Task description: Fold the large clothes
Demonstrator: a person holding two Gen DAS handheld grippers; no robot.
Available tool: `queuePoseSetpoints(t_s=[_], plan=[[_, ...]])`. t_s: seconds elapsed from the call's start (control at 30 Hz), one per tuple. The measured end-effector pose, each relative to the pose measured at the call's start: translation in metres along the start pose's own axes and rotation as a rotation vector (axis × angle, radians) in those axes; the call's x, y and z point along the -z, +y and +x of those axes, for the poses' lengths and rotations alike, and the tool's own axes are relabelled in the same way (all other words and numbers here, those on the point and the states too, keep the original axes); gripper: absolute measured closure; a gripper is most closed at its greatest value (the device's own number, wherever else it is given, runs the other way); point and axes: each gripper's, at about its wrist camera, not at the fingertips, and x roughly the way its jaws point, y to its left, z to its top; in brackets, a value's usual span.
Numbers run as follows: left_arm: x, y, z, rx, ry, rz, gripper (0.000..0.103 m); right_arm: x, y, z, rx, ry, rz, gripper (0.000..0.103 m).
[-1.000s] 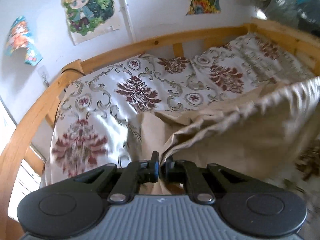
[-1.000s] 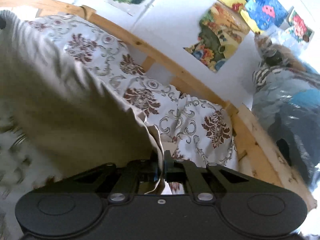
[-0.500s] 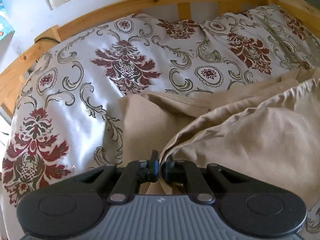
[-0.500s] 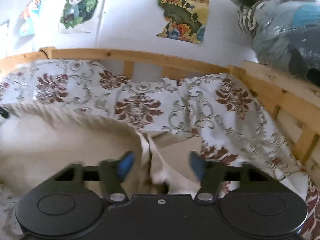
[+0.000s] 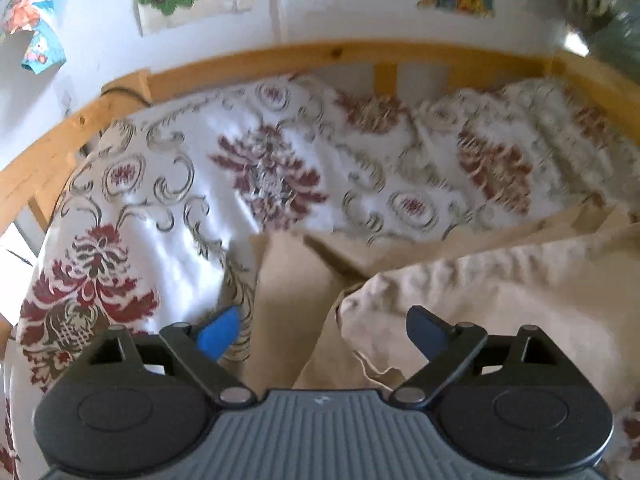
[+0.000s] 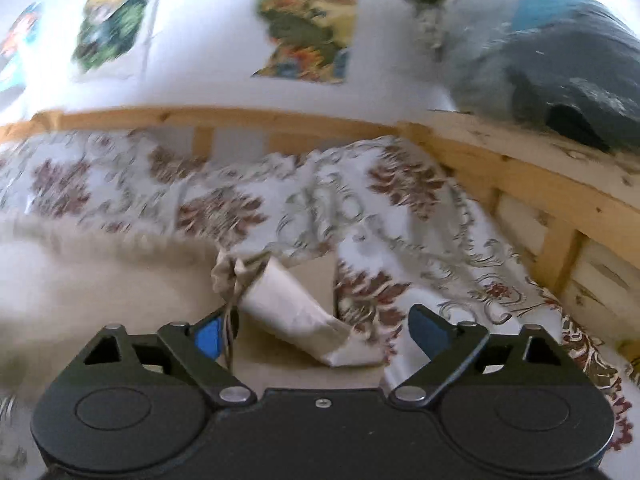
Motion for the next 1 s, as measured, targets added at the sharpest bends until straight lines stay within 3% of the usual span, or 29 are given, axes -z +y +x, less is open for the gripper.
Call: queuePoseSetpoints(t_s=[0.07, 0.17, 0.23, 0.43, 0.57, 0.63, 0.7, 0.73, 0.77, 0.8, 0.87, 0.93, 1.0], plan=[[-0.001, 0.010, -0.016, 0.009, -0.052, -0.038, 0.001, 0.002, 0.002, 0.009, 0.042, -0.023, -0.004, 0.020], [0.007, 0.027, -0.042, 0.050, -0.136, -0.088, 0.001, 0.011, 0.002, 0.020, 0.095, -0.010, -0.006, 0.019], [0.018, 0.034, -0.055, 0.076, -0.155, -0.069, 0.001, 0.015, -0.001, 0.024, 0.067, 0.026, 0.014, 0.019], [0.067, 0.024, -0.051, 0.072, -0.068, 0.055, 0.001, 0.009, -0.010, 0.016, -0.066, 0.064, 0.141, 0.009], [0.083, 0.011, -0.030, 0.023, -0.016, 0.094, 0.004, 0.016, -0.017, 0.020, -0.051, 0.120, 0.208, 0.010], [0.085, 0.004, -0.022, -0.012, -0.001, 0.131, 0.020, 0.021, -0.023, 0.025, -0.046, 0.139, 0.258, 0.015], [0.082, 0.001, -0.019, -0.024, -0.010, 0.126, 0.047, 0.026, -0.030, 0.028, -0.067, 0.152, 0.324, 0.028], [0.079, 0.002, -0.019, -0.029, -0.015, 0.106, 0.052, 0.027, -0.033, 0.030, -0.081, 0.156, 0.358, 0.038], [0.077, 0.006, -0.020, -0.025, -0.029, 0.077, 0.065, 0.028, -0.034, 0.031, -0.090, 0.158, 0.375, 0.050], [0.074, 0.011, -0.022, -0.018, -0.049, 0.035, 0.087, 0.029, -0.035, 0.032, -0.093, 0.161, 0.388, 0.055], [0.069, 0.023, -0.023, -0.024, -0.063, -0.055, 0.095, 0.029, -0.034, 0.032, -0.086, 0.157, 0.389, 0.079], [0.068, 0.035, -0.023, -0.068, -0.059, -0.120, 0.098, 0.028, -0.035, 0.030, -0.091, 0.143, 0.392, 0.089], [0.072, 0.044, -0.019, -0.082, -0.027, -0.162, 0.099, 0.026, -0.033, 0.029, -0.092, 0.127, 0.375, 0.092]])
